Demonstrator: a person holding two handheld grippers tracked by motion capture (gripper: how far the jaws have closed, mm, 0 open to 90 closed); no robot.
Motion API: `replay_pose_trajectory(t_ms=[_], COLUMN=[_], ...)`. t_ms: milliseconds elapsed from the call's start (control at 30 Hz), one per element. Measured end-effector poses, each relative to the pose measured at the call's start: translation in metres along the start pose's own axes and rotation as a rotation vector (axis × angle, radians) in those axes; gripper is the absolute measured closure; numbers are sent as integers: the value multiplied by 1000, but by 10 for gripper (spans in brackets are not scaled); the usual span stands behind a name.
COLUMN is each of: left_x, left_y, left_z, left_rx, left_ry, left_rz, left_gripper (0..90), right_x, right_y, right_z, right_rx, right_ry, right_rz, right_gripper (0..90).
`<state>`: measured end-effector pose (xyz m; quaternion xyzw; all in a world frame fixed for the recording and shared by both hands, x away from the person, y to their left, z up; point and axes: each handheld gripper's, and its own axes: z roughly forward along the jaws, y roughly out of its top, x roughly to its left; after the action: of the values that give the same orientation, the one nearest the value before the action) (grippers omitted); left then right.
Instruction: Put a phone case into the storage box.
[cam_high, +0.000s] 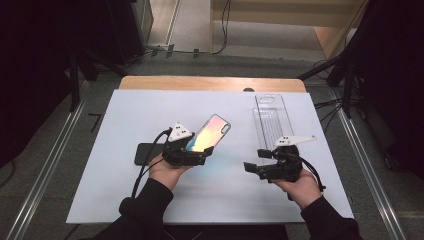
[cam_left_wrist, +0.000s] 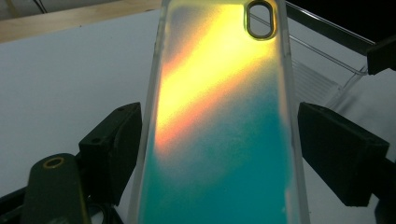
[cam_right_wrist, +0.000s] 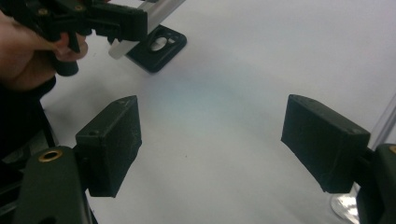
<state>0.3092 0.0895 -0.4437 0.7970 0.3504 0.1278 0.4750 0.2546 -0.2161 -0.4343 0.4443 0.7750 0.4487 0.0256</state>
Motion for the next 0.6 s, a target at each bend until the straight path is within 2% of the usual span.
replay_pose_trajectory(t_ms=[100, 333, 600], left_x=[-2, -4, -8], left_y=[-3, -11, -21], left_z=[1, 3, 3], left_rx=[-15, -64, -106], left_ry=[16, 35, 33], left_rz=[9, -1, -18], left_gripper=[169, 169, 169], right_x=[4, 11, 15], right_y=[6, 20, 40], right_z=[4, 9, 13], right_rx=[-3, -28, -60], right_ry=[4, 5, 3], right_rz=[5, 9, 28], right_gripper=[178, 178, 178])
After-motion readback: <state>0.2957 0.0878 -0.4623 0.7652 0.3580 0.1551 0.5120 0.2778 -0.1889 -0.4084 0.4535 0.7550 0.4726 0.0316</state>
